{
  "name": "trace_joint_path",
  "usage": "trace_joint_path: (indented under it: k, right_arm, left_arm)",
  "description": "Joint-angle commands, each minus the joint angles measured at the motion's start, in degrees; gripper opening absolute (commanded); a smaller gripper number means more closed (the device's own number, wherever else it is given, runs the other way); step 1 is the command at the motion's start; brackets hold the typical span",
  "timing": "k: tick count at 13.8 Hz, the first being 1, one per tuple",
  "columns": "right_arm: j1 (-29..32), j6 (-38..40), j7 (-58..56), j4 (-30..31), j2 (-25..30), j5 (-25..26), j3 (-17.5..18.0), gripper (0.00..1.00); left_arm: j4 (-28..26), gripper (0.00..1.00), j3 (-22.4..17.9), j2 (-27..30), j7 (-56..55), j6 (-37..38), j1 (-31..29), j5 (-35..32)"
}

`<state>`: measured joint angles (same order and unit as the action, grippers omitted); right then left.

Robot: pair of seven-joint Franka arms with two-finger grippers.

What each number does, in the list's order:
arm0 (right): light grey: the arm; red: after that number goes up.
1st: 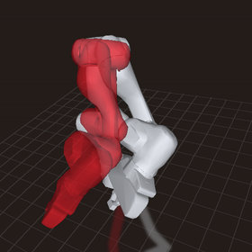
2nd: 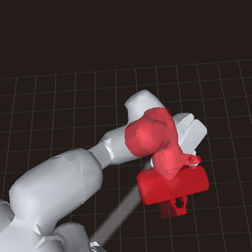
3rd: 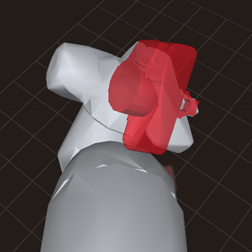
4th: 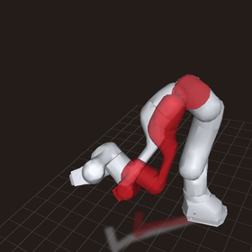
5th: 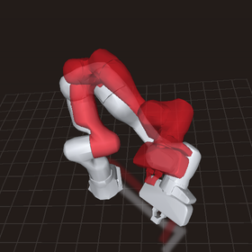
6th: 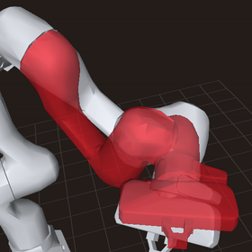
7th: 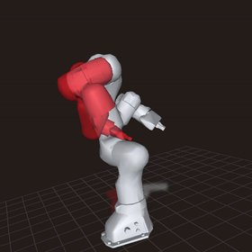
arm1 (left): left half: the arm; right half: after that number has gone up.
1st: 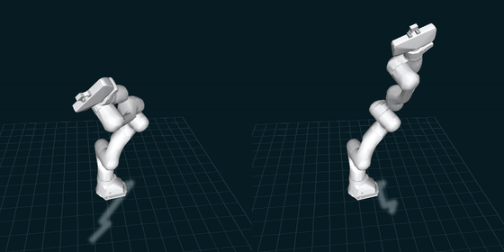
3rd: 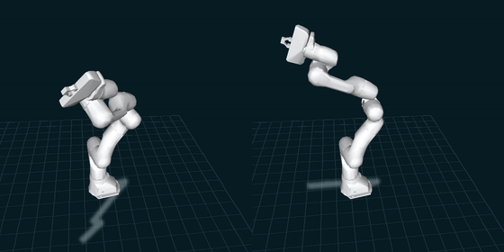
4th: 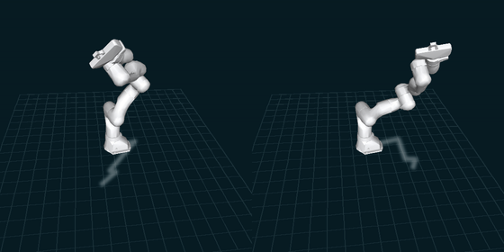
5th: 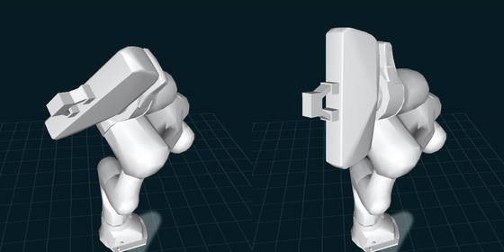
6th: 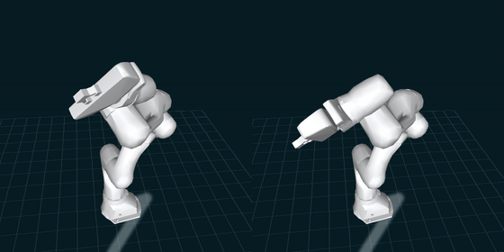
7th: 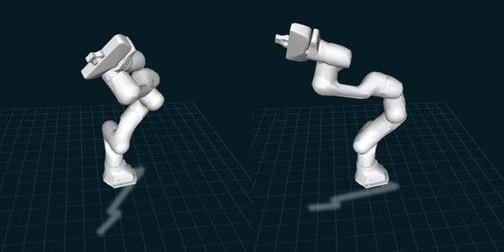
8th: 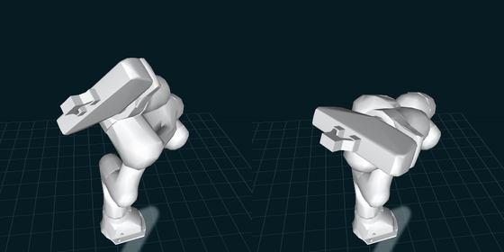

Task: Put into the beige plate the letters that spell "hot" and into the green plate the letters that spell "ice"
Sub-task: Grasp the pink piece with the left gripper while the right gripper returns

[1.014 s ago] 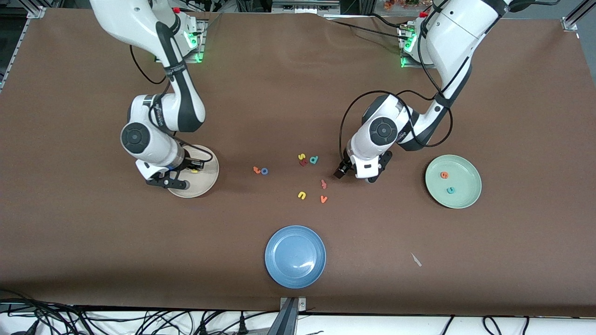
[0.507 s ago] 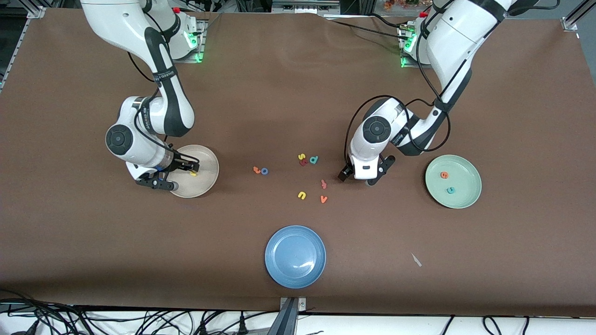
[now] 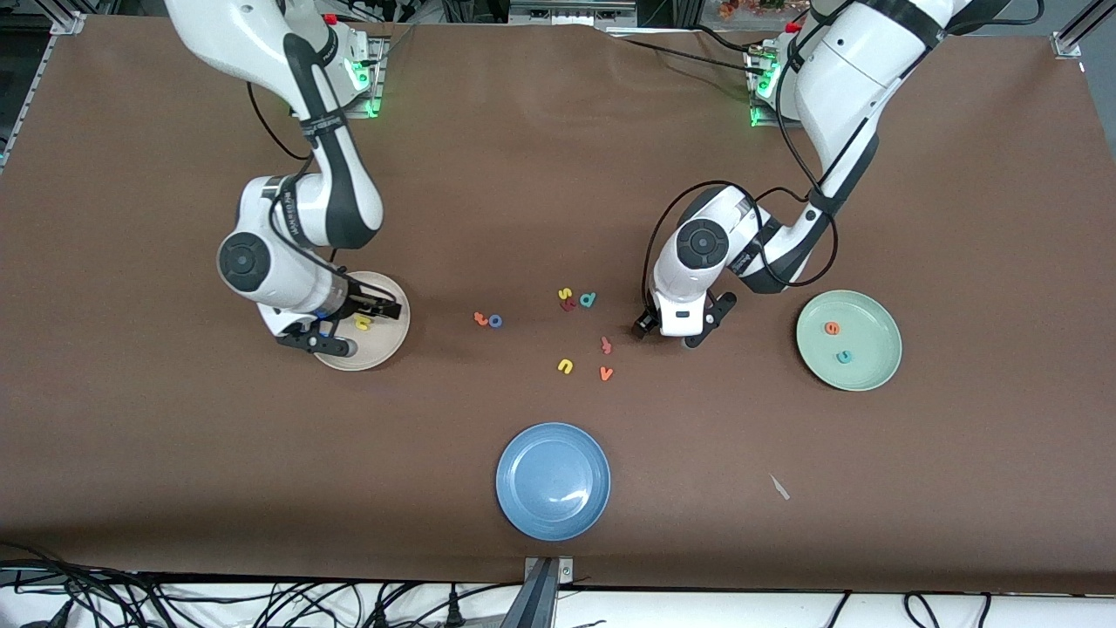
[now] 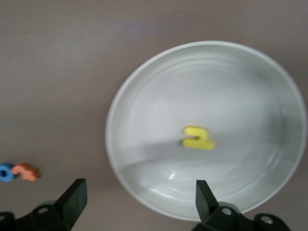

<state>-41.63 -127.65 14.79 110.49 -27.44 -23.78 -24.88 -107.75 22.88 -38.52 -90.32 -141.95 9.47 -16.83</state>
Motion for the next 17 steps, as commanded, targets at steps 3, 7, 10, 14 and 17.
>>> trace_joint_path:
  k: [3,7,10,14,17]
  right_arm:
    - [-6.69,-2.42,2.00,-0.98,-1.29,-0.48,-0.26,1.00]
    - [-11.36,-6.20,-8.09,-0.80,-3.49,-0.04,-0.26,1.00]
    - [-14.35,-10.76,-13.55,-0.45,-5.95,0.23,-0.17,1.00]
    - [-14.62,-11.84,-24.26,-0.62,-7.62,0.14,-0.08,1.00]
    - [-14.62,-12.36,-27.53,-1.15,-8.32,0.23,0.01,1.00]
  left_arm:
    - [0.70,0.31,-0.03,-0.85,-3.28,-0.79,0.72,-1.89]
    - [0.70,0.00,-0.03,-0.76,-2.93,-0.79,0.20,-2.06]
    - [2.44,0.00,-0.12,-0.50,-2.49,0.61,0.11,-2.15]
    - [5.09,0.00,-0.12,0.55,1.09,7.98,-1.47,-2.33]
    - [5.18,0.00,-0.03,3.01,12.15,13.87,-4.71,-2.24]
